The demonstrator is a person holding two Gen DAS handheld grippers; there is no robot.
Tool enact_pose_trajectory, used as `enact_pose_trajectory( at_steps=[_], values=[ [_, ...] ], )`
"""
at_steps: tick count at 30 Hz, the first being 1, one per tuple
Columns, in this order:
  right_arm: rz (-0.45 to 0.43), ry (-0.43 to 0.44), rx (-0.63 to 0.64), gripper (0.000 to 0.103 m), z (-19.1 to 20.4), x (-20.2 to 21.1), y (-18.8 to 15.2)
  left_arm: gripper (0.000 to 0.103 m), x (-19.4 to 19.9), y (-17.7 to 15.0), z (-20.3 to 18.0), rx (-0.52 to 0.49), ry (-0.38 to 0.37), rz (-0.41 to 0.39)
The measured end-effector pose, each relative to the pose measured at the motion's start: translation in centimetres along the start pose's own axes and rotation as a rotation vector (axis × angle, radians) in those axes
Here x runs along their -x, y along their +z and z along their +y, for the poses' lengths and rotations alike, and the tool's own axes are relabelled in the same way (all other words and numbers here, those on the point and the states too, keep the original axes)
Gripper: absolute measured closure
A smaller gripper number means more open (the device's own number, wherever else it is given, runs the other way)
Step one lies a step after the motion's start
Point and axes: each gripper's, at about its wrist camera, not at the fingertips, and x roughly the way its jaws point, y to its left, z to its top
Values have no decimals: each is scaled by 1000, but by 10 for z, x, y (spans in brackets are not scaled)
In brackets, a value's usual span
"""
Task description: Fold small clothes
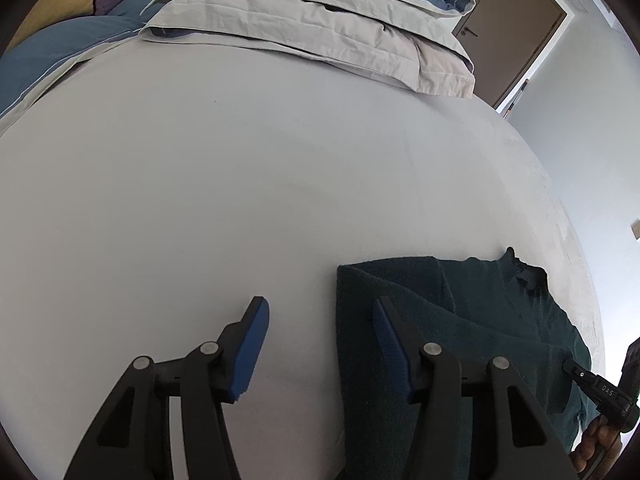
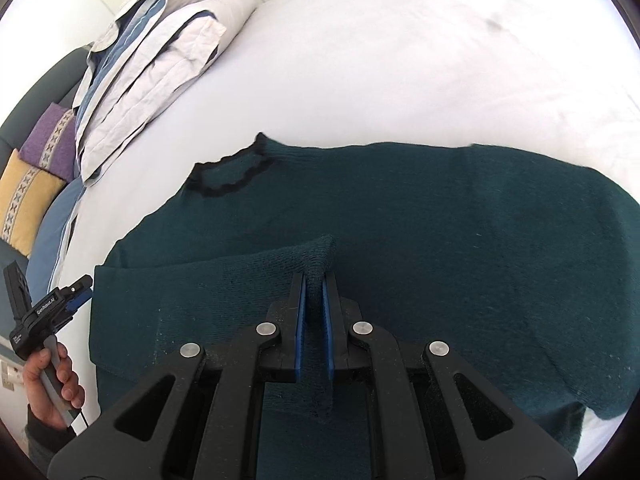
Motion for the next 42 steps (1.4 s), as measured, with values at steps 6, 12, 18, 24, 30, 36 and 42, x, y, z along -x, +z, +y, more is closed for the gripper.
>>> enact_pose_trajectory(
  at_steps=[6,12,18,24,30,36,42],
  values=[
    [1,-1,0,97,-3,3,-6,73,-14,4,-6,-23,9,17],
    [-7,-17,-6,97,-6,7,-14,92,-25,4,-14,-88,13,26],
    [-13,-21,-53,100,-20,7,-20,95,-29,-1,-23,-201,56,-6],
    [-21,0,-65,100,-24,5,-18,95,-23,-1,-29,-250,68,-21],
    [-32,113,-143,92,-37,15,-17,67,32,-21,-31,-243,15,-111],
    [-19,111,-77,50,-25,22,-19,66,40,-53,-34,-285,25,-66],
    [20,32,43,64,-4,0,-14,66,22,-71,-28,-265,44,-20]
  ],
)
